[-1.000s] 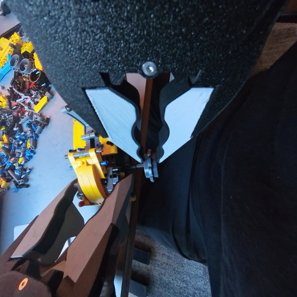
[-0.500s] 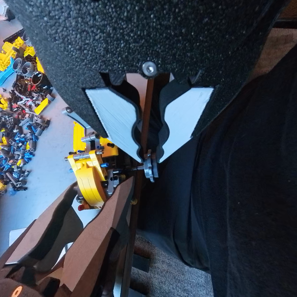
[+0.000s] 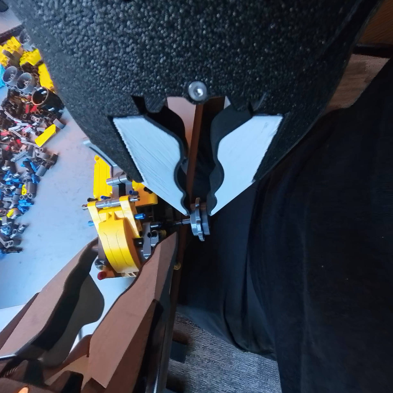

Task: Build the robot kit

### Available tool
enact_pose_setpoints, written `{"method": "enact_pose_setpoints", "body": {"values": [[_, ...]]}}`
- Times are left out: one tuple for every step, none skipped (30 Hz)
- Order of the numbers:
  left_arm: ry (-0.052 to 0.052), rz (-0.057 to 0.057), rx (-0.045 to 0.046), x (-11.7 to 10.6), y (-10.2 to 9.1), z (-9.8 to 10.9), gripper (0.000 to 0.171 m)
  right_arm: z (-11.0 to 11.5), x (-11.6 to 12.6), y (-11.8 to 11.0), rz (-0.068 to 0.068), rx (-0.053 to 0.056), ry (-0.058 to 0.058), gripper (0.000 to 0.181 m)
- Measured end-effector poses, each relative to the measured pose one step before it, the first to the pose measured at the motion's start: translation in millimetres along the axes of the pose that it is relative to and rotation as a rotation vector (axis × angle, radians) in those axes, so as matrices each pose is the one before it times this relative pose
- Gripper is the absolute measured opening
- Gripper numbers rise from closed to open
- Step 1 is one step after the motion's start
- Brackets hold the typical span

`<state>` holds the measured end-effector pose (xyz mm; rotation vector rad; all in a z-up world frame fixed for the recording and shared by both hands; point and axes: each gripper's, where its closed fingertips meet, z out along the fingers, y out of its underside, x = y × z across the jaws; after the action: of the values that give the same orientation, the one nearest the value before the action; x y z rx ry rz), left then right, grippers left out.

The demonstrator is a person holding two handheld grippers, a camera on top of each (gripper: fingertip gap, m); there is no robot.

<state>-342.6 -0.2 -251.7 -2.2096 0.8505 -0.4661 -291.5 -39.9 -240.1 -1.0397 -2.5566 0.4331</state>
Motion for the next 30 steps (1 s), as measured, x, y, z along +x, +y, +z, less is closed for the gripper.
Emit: {"method": "enact_pose_setpoints", "body": {"values": [[-0.0019, 0.0015, 0.00272, -0.2, -0.45, -0.46, 0.08, -0.23, 0.3, -0.35, 0.0016, -0.0002, -0.0062, 0.014], [-0.0012, 0.0012, 0.00234, -0.09, -0.4, -0.48, 0.08, -0.09, 0.21, -0.23, -0.0015, -0.0004, -0.0041, 0.014], [-0.0024, 0.0038, 0.00265, -0.16, -0.37, -0.21, 0.08, 0.13, 0.25, -0.06, -0.0062, -0.0002, -0.0011, 0.014], [-0.003, 0.0022, 0.0012, -0.2, -0.25, -0.09, 0.079, 0.43, 0.49, 0.16, -0.0084, 0.0002, 0.001, 0.014], [-0.0046, 0.0011, -0.00308, -0.66, 0.27, 0.11, 0.08, 0.91, 0.69, 0.45, -0.0028, -0.0012, -0.0002, 0.013], [-0.0059, 0.0037, -0.00343, -0.82, 0.5, 0.34, 0.08, 1.45, 0.63, 0.98, 0.0023, -0.0043, -0.0026, 0.014], [-0.0062, 0.0058, -0.0025, -0.73, 0.53, 0.55, 0.08, 1.29, 0.36, 0.77, 0.0019, -0.0058, -0.0045, 0.014], [0.0006, 0.0064, -0.00442, 0.53, 0.91, 0.61, 0.08, 1.05, -0.8, 0.17, -0.0026, -0.0042, -0.0091, 0.014], [0.0059, 0.0059, -0.005, 1.37, 1.1, 0.58, 0.08, 0.92, -1.44, -0.19, 0.0003, -0.0029, -0.0142, 0.014], [0.0082, 0.0072, -0.00588, 1.66, 1.32, 0.72, 0.08, 0.82, -1.21, -1.02, 0.0027, 0.0035, -0.0131, 0.013], [0.0052, -0.0017, -0.00471, 0.75, 0.82, 0.51, 0.08, 0.87, 0.43, -0.33, 0.0048, 0.0023, -0.001, 0.013], [-0.0053, -0.003, -0.00875, -1.21, 1.58, 0.41, 0.08, 0.4, 2.9, 0.85, 0.0007, -0.003, 0.0189, 0.013], [-0.0113, -0.0099, -0.00335, -2.74, 0.77, 0.06, 0.08, -0.2, 3.76, 0.92, -0.0076, -0.0031, 0.0285, 0.012], [-0.0089, -0.0123, 0.00251, -2.92, -0.21, -0.82, 0.08, -0.62, 3.19, 0.4, -0.0053, -0.0002, 0.0226, 0.012], [0.0011, -0.0075, 0.00763, -1.43, -1.01, -1.5, 0.08, -0.64, 1.54, -0.75, -0.0002, 0.0065, 0.0114, 0.012], [0.0057, -0.0069, 0.0048, -0.7, -0.62, -1.29, 0.079, -0.26, 0.59, -1.26, -0.0019, 0.0082, 0.0086, 0.012], [0.0059, -0.0012, 0.00304, -0.06, -0.49, -0.39, 0.079, 0.17, -0.2, -0.83, -0.0108, 0.0042, 0.008, 0.012], [0.006, 0.0045, -0.00145, 0.5, 0.27, 0.55, 0.08, 0.61, -0.7, -0.27, -0.012, 0.0001, 0.005, 0.012], [0.0054, 0.0052, -0.00396, 0.59, 0.43, 0.87, 0.079, 0.96, -0.94, 0.05, -0.0072, -0.0009, 0.0014, 0.012], [0.0108, 0.0039, -0.00589, 1.08, 1.33, 1.35, 0.08, 0.87, -1.09, 0.36, -0.0083, 0.0001, 0.0014, 0.012], [0.0113, -0.0056, 0.00042, 0.26, 0.72, 0.91, 0.08, 0.38, 0.65, 0.51, -0.0084, -0.0012, 0.0121, 0.011], [0.0041, -0.0136, 0.00696, -1.31, -0.5, -0.21, 0.08, -0.35, 2.25, 0.14, -0.0065, -0.0009, 0.0229, 0.011], [-0.0016, -0.0229, 0.00541, -2.68, -0.68, -0.84, 0.08, -0.16, 3.5, 1.04, -0.0009, -0.0027, 0.0286, 0.01], [-0.0057, -0.0192, 0.0044, -3.18, -0.35, -1.14, 0.079, 0.34, 3.25, 2.38, 0.0063, -0.0062, 0.0228, 0.011], [0.0035, -0.0156, 0.00476, -1.54, -0.19, -1.16, 0.077, 1.17, 1.21, 3.4, 0.016, -0.0086, 0.0076, 0.011], [0.0165, -0.0135, 0.00386, 0.99, 0.25, -1.06, 0.076, 0.14, -0.72, 0.55, 0.024, 0.0115, -0.0046, 0.011], [0.0078, -0.0115, 0.00723, 0.51, -0.5, -0.37, 0.075, 0.27, -0.48, 0.31, 0.0244, 0.011, 0.0, 0.01], [0.0018, -0.0054, 0.00426, 0.17, -0.17, 0.62, 0.075, 0.16, -0.42, 0.33, 0.0118, 0.0067, 0.0038, 0.01], [-0.0035, -0.0012, 0.00128, 0.05, -0.58, 0.64, 0.075, -0.33, 0.11, 0.26, 0.0021, 0.0031, 0.0077, 0.01], [-0.0043, 0.0044, -0.00313, -0.07, -0.12, 0.45, 0.075, -0.14, -0.04, -0.01, 0.0017, 0.003, 0.0074, 0.01]]}}
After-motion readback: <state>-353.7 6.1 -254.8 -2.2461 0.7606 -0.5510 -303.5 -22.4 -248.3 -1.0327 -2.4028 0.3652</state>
